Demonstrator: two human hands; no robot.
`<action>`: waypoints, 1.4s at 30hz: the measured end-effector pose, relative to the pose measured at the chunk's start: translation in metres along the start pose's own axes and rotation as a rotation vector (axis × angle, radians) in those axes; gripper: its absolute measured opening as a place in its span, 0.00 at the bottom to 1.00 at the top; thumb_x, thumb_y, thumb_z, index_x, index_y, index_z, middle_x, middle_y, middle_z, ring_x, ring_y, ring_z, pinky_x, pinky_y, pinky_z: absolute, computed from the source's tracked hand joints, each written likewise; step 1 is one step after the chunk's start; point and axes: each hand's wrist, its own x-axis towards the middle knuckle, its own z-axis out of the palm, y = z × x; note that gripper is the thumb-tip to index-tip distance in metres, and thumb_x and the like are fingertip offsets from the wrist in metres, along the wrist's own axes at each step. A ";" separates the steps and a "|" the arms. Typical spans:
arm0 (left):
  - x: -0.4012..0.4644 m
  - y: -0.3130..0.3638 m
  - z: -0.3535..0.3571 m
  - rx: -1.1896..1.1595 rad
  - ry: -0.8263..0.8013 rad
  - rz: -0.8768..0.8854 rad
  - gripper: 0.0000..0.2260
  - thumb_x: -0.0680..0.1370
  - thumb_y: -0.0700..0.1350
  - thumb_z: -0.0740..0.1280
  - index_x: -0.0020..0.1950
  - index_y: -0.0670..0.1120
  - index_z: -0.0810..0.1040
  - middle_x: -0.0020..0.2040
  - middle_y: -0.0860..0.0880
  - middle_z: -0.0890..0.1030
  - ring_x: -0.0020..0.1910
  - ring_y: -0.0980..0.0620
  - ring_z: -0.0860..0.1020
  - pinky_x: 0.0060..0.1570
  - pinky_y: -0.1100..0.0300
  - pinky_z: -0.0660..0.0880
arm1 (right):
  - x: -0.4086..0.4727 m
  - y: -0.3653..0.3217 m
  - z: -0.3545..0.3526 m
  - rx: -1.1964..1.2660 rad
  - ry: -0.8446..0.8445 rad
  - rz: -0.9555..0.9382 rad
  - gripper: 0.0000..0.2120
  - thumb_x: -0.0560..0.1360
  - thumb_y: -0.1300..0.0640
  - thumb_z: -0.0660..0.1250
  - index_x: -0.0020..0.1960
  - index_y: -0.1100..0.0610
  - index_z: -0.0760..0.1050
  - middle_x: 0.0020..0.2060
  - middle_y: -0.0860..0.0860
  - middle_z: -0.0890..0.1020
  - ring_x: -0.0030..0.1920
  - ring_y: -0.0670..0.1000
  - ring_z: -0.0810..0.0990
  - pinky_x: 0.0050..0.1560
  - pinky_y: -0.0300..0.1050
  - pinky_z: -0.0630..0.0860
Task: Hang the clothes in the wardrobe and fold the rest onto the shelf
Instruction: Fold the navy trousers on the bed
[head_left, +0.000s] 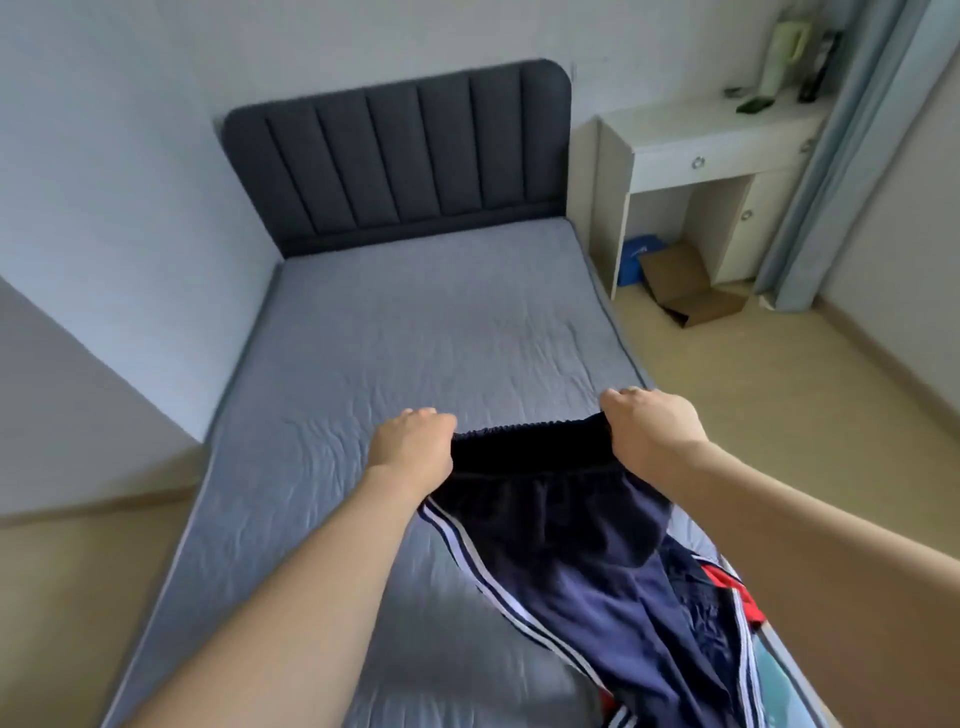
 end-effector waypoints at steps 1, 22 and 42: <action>-0.004 -0.024 -0.018 0.004 0.002 -0.035 0.16 0.73 0.36 0.59 0.56 0.50 0.76 0.55 0.49 0.79 0.56 0.45 0.77 0.46 0.55 0.71 | 0.003 -0.012 -0.025 -0.001 0.014 0.012 0.07 0.73 0.65 0.59 0.47 0.54 0.68 0.47 0.52 0.79 0.47 0.56 0.79 0.38 0.44 0.68; -0.172 -0.325 -0.256 -1.141 0.272 -0.190 0.15 0.71 0.29 0.55 0.41 0.45 0.76 0.35 0.48 0.74 0.36 0.50 0.72 0.35 0.61 0.68 | 0.005 -0.252 -0.320 0.924 -0.164 0.164 0.08 0.75 0.64 0.57 0.43 0.61 0.74 0.39 0.55 0.77 0.36 0.55 0.76 0.45 0.50 0.80; -0.193 -0.393 -0.236 -0.991 0.522 -0.205 0.09 0.79 0.55 0.64 0.45 0.54 0.80 0.46 0.53 0.80 0.46 0.55 0.76 0.49 0.64 0.69 | 0.001 -0.316 -0.319 1.321 -0.348 -0.197 0.21 0.69 0.38 0.65 0.40 0.57 0.78 0.35 0.54 0.82 0.36 0.54 0.82 0.46 0.46 0.77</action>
